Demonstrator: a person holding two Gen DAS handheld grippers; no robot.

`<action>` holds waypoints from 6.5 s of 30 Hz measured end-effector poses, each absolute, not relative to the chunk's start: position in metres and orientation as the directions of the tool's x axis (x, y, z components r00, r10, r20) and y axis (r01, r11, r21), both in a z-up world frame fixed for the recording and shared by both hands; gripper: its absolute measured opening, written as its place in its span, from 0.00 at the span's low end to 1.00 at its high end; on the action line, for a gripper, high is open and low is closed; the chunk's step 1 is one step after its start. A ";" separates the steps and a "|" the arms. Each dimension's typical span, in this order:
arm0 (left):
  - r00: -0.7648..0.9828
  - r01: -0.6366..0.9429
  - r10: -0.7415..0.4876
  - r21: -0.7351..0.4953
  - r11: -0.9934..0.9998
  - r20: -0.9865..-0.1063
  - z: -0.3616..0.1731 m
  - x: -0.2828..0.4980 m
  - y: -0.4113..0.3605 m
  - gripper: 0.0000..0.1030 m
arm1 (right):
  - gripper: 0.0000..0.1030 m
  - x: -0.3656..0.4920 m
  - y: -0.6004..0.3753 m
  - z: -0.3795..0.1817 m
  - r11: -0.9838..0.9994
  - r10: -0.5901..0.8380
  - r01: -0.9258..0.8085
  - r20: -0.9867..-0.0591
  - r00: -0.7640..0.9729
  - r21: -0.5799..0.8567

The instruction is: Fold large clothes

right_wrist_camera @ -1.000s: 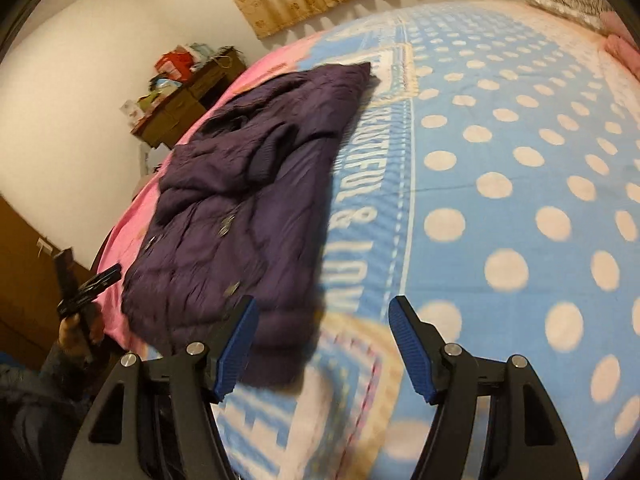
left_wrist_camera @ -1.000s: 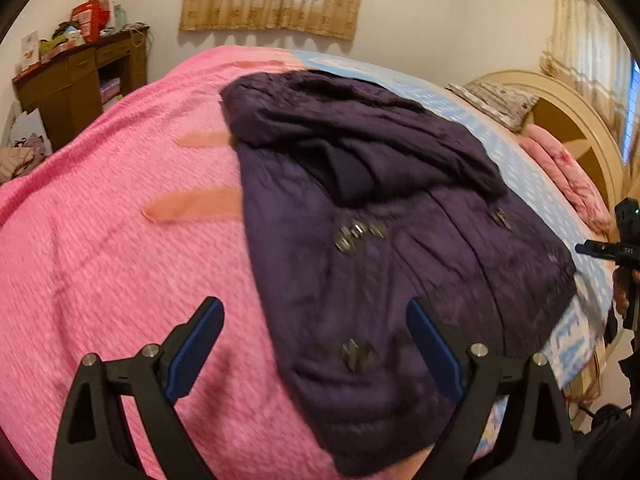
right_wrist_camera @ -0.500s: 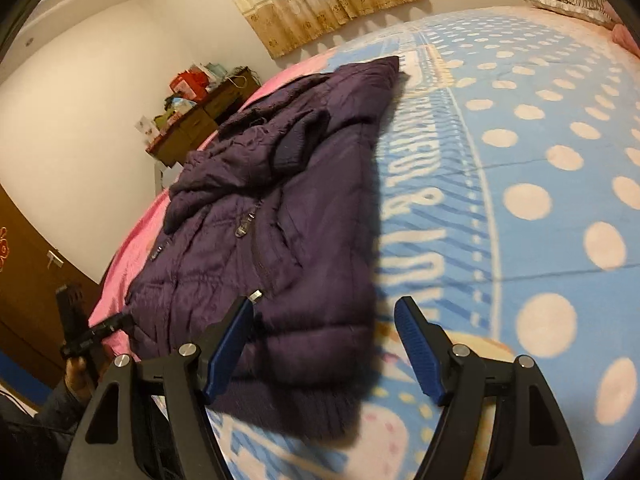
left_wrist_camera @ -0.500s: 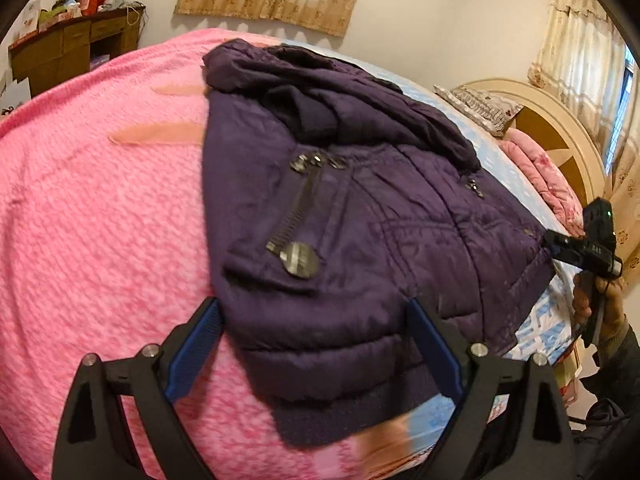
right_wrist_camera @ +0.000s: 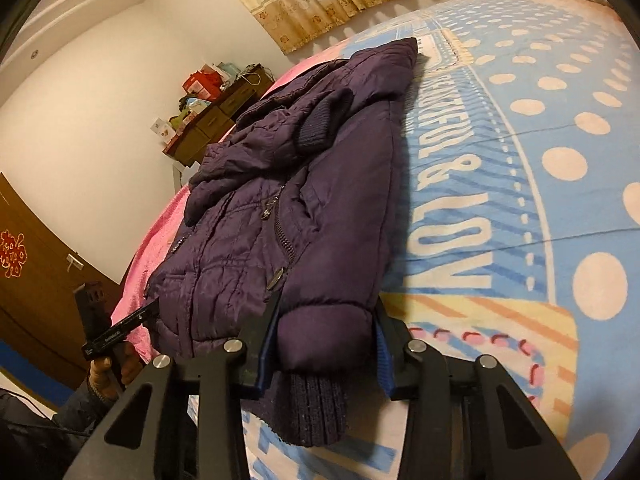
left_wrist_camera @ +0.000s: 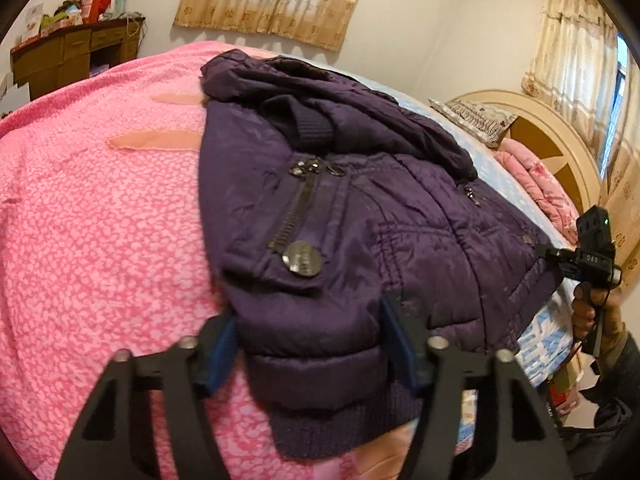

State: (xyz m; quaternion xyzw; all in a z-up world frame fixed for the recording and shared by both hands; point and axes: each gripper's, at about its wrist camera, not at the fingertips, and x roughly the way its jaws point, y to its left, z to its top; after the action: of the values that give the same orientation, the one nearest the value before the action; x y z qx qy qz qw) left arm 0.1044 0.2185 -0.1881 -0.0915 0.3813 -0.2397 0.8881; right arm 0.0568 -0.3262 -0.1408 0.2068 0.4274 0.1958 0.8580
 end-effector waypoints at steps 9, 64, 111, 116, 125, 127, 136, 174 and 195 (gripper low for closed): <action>0.628 0.336 -0.469 -0.327 0.883 -0.621 -0.193 0.102 0.212 0.67 | 0.42 0.056 -0.329 -0.143 0.830 0.508 -0.141 -0.626 0.591 0.540; 0.323 -0.011 -0.722 -0.766 0.643 -0.612 -0.135 0.368 0.219 0.32 | 0.23 0.325 -0.334 -0.084 0.753 0.470 0.044 -0.583 0.663 0.656; 0.740 0.335 -0.175 0.130 0.933 -0.649 -0.079 0.311 0.101 0.72 | 0.16 0.293 -0.224 -0.038 0.970 0.191 -0.243 -0.680 0.708 0.020; 0.691 0.376 -0.149 0.176 0.910 -0.707 -0.099 0.320 0.084 0.74 | 0.16 0.295 -0.225 -0.053 0.971 0.199 -0.233 -0.695 0.690 0.047; 0.769 0.336 -0.230 0.072 0.939 -0.596 -0.056 0.295 0.106 0.12 | 0.15 0.272 -0.231 -0.014 0.975 0.206 -0.216 -0.567 0.798 0.049; 0.799 0.325 -0.232 0.074 0.943 -0.555 -0.044 0.293 0.107 0.12 | 0.15 0.272 -0.234 -0.001 0.979 0.191 -0.198 -0.530 0.826 0.045; 0.777 0.222 -0.048 0.202 0.954 -0.628 -0.107 0.352 0.086 0.17 | 0.15 0.332 -0.233 -0.057 0.998 0.037 -0.064 -0.665 0.746 -0.017; 0.736 0.157 0.029 0.212 0.965 -0.676 -0.118 0.346 0.082 0.56 | 0.33 0.325 -0.256 -0.100 1.000 0.007 0.008 -0.787 0.617 0.016; 0.724 0.182 0.024 0.224 0.957 -0.690 -0.128 0.326 0.024 1.00 | 0.70 0.301 -0.175 -0.108 0.984 -0.067 -0.087 -0.767 0.638 -0.158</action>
State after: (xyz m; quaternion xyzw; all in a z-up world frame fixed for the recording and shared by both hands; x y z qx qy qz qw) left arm 0.3260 0.0238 -0.1282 0.1397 0.3692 -0.0432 0.9178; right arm 0.3014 -0.1747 -0.1085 -0.0906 0.4253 0.0057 0.9005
